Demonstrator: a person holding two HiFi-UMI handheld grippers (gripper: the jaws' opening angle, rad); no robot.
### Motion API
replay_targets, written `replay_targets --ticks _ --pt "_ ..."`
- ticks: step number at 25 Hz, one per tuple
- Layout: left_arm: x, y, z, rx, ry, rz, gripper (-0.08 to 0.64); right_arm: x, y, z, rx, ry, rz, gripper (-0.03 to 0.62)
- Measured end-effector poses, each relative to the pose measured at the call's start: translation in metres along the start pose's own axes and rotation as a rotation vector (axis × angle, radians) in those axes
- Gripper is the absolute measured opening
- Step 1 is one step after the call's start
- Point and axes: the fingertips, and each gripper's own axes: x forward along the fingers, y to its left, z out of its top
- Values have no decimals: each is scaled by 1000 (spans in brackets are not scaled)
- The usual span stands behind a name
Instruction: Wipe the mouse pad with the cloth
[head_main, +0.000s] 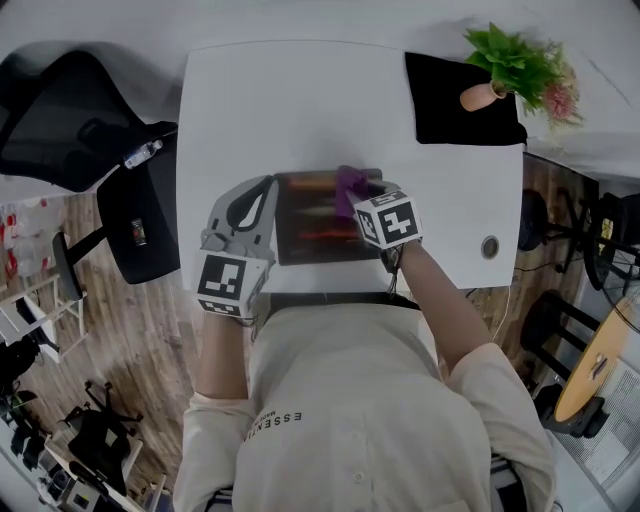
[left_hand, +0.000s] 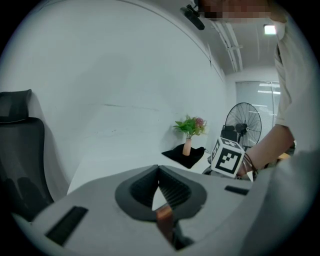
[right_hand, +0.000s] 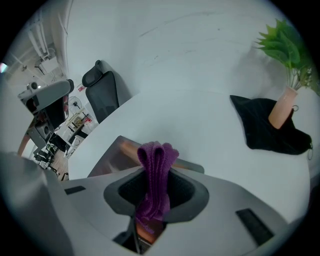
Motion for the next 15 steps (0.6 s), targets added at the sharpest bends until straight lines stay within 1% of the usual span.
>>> replay_targets --ticks 9,13,15 --pt "5 -38 7 1 -27 38 2 -30 -54 -28 -9 3 -80 101" --pt "1 -46 5 -11 -33 55 2 -39 -71 -35 25 -4 -113 103" --pt "-1 -47 5 -24 -39 61 2 -44 -74 -35 27 -9 -130 103"
